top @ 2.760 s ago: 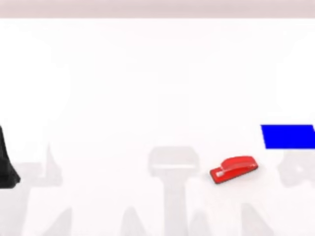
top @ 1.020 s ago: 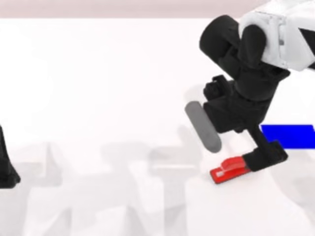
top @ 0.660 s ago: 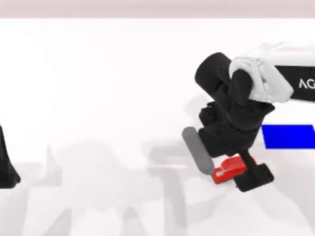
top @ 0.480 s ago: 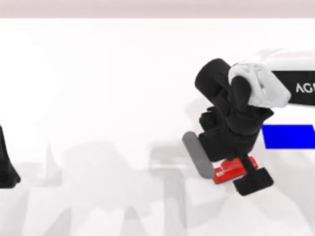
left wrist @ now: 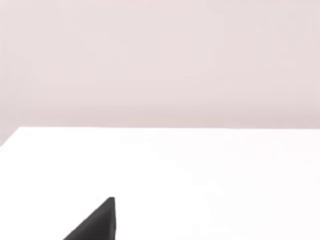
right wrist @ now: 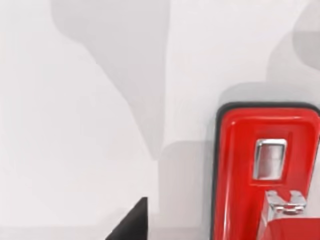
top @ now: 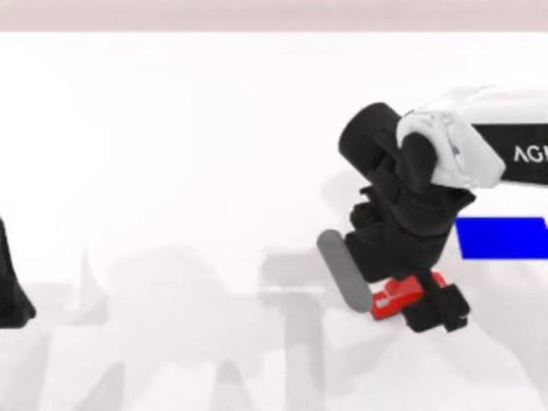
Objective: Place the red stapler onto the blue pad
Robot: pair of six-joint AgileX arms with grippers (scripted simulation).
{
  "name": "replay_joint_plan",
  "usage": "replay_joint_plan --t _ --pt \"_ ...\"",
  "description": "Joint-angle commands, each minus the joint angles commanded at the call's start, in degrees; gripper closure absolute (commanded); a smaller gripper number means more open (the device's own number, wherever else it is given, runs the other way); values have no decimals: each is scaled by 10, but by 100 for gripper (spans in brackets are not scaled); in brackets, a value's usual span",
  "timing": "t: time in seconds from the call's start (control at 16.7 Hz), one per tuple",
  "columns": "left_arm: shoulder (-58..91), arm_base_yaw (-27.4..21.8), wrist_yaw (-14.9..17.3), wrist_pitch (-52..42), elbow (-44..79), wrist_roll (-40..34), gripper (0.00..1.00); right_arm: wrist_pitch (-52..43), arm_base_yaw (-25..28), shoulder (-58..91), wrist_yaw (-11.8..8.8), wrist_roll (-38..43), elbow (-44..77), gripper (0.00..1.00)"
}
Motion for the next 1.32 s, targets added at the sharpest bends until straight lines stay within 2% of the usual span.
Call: replay_joint_plan --t 0.48,1.08,1.32 --pt "0 0 0 0 0 0 0 0 0 0 0 0 0 98" --pt "0 0 0 0 0 0 0 -2 -1 -1 0 0 2 100" --pt "0 0 0 0 0 0 0 -69 -1 -18 0 -1 56 100"
